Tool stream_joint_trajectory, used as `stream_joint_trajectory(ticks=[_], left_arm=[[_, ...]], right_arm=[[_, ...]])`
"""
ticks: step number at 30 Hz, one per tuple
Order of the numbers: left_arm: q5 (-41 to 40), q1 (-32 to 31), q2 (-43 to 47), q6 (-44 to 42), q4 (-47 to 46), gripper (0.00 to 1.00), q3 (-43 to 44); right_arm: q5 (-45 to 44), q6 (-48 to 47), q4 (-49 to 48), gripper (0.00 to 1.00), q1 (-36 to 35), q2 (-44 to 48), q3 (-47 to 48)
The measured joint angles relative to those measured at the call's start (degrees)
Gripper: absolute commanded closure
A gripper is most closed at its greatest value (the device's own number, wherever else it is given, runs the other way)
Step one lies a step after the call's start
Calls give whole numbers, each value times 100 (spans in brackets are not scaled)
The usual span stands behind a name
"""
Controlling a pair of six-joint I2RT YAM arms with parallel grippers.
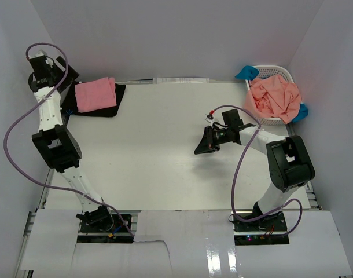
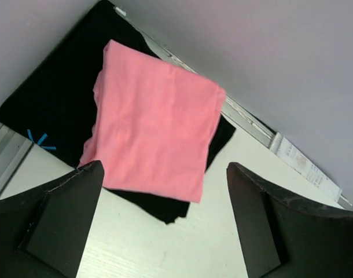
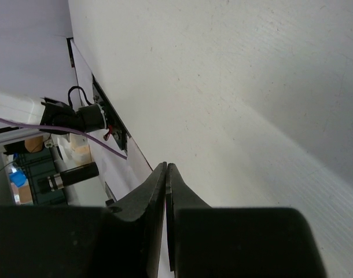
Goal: Fold and stack the t-shirts
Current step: Put the neatly folded tshirt into the corner of the board with the left arm
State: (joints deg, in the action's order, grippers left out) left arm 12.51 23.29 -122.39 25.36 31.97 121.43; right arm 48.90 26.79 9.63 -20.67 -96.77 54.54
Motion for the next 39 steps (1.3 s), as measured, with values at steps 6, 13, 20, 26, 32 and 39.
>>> stream_joint_trajectory(ticks=[6,13,20,26,32,39], left_arm=[[-498,-944,1248,-413,-363,2,-1722],[-284,-1740,2739,-483,-739,2,-4238],[-120,-1665,4968,-437,-1211,2,-5600],[173,-1860,6424,-525,-1528,2,-6472],[254,-1902,7075,-671,-1517,2,-7211],[254,-1902,7187,-719,-1445,2,-7403]], right_arm=[[-310,-334,442,80,-37,83,201],[-1161,-944,892,48,-85,1259,387],[-1847,-1309,474,10,-114,3001,-4],[-2612,-1515,179,10,-127,4225,-516],[-2970,-1631,177,10,-127,4599,-765],[-3025,-1661,234,10,-127,4911,-1012]])
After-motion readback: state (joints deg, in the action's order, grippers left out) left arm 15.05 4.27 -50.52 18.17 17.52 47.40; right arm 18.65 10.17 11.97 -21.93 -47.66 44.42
